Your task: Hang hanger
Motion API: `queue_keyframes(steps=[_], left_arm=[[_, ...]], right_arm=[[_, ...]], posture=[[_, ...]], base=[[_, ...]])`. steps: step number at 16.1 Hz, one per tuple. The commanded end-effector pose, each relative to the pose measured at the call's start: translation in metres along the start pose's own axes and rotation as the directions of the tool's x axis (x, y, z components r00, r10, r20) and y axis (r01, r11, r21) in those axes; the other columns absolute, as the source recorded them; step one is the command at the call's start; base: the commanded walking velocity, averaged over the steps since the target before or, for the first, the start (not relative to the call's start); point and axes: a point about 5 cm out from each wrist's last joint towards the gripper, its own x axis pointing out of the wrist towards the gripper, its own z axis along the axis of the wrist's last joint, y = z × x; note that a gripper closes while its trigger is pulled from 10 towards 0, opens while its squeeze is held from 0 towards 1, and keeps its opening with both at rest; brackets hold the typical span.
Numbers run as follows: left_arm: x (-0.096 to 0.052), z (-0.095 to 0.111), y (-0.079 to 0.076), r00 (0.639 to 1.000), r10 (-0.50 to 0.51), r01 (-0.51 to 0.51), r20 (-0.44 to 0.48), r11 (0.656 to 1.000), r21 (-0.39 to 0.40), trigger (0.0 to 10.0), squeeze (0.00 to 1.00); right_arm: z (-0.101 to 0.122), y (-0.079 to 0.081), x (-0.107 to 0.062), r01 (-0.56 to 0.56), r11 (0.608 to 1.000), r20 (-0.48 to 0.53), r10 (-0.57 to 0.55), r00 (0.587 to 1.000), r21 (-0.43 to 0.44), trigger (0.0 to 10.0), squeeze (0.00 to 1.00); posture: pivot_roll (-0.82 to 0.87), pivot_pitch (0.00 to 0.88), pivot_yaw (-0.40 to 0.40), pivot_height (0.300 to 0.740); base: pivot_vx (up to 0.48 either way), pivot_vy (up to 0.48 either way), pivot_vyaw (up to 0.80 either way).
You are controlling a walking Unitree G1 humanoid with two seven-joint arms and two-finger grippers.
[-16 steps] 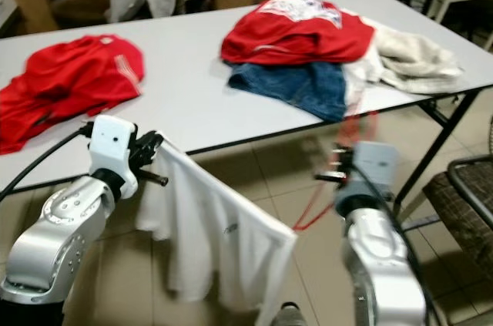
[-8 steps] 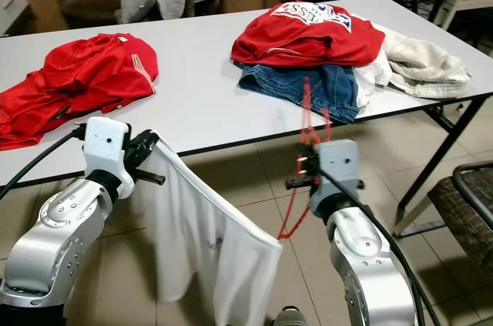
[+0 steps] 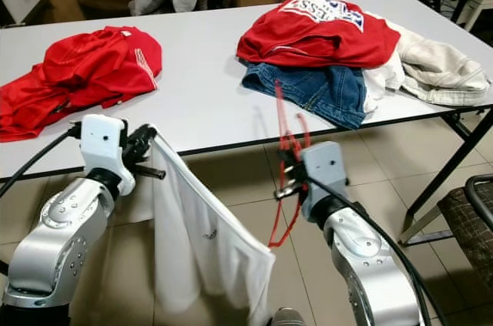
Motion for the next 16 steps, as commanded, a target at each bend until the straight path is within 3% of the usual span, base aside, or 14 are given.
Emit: queue_keyframes(steps=[1, 5, 7, 8, 11, 12, 13, 14, 15, 16], left_arm=[[0.0, 0.012, 0.012, 0.996, 0.055, -0.055, 0.064, 0.998, 0.0, 10.0, 0.0], [-0.001, 0.018, 0.003, 0.994, -0.026, 0.032, 0.107, 0.998, -0.056, 10.0, 0.0], [-0.006, 0.022, -0.015, 0.972, -0.192, 0.207, 0.133, 0.972, -0.111, 10.0, 0.0], [-0.007, 0.023, -0.019, 0.965, -0.223, 0.24, 0.139, 0.963, -0.121, 10.0, 0.0], [-0.012, 0.026, -0.032, 0.925, -0.357, 0.376, 0.132, 0.911, -0.17, 10.0, 0.0], [-0.014, 0.028, -0.036, 0.908, -0.396, 0.416, 0.137, 0.891, -0.18, 10.0, 0.0], [-0.018, 0.034, -0.046, 0.87, -0.464, 0.492, 0.167, 0.841, -0.226, 10.0, 0.0], [-0.018, 0.036, -0.05, 0.854, -0.488, 0.521, 0.183, 0.814, -0.258, 10.0, 0.0], [-0.017, 0.041, -0.054, 0.84, -0.496, 0.542, 0.22, 0.772, -0.331, 10.0, 0.0], [-0.012, 0.047, -0.051, 0.855, -0.455, 0.519, 0.249, 0.764, -0.383, 10.0, 0.0]], right_arm=[[0.014, 0.001, 0.001, -0.018, 0.999, 0.072, 0.02, 0.997, -0.029, 10.0, 0.0], [0.025, -0.007, 0.008, 0.055, 0.995, 0.179, -0.039, 0.983, -0.081, 10.0, 0.0], [0.038, -0.01, 0.013, 0.102, 0.995, 0.291, -0.092, 0.952, -0.02, 10.0, 0.0], [0.041, -0.011, 0.015, 0.118, 0.993, 0.318, -0.108, 0.942, -0.011, 10.0, 0.0], [0.065, -0.021, 0.014, 0.173, 0.974, 0.55, -0.225, 0.804, 0.146, 10.0, 0.0], [0.067, -0.023, 0.016, 0.159, 0.966, 0.566, -0.249, 0.786, 0.204, 10.0, 0.0], [0.064, -0.025, 0.026, 0.111, 0.935, 0.543, -0.289, 0.789, 0.336, 10.0, 0.0], [0.064, -0.023, 0.033, 0.104, 0.949, 0.545, -0.258, 0.798, 0.296, 10.0, 0.0], [0.07, -0.011, 0.044, 0.085, 0.995, 0.579, -0.1, 0.809, 0.054, 10.0, 0.0], [0.074, -0.003, 0.05, 0.059, 0.996, 0.597, -0.009, 0.802, -0.064, 10.0, 0.0]], posture=[[-0.18, 0.0, 0.083, 0.74], [-0.18, 0.0, 0.085, 0.74], [-0.18, 0.0, 0.091, 0.74], [-0.18, 0.0, 0.091, 0.74], [-0.18, 0.0, 0.096, 0.74], [-0.18, 0.0, 0.095, 0.74], [-0.18, 0.0, 0.098, 0.74], [-0.18, 0.0, 0.101, 0.74], [-0.18, 0.0, 0.106, 0.74], [-0.18, 0.0, 0.114, 0.74]], base=[[0.0, 0.0, 0.8], [0.0, 0.0, 0.54], [0.0, 0.0, 0.0], [0.0, 0.0, 0.0], [0.0, 0.0, 0.0], [0.0, 0.0, 0.0], [0.0, 0.0, 0.0], [0.0, 0.0, 0.0], [0.0, 0.0, 0.0], [0.0, 0.0, 0.0]])
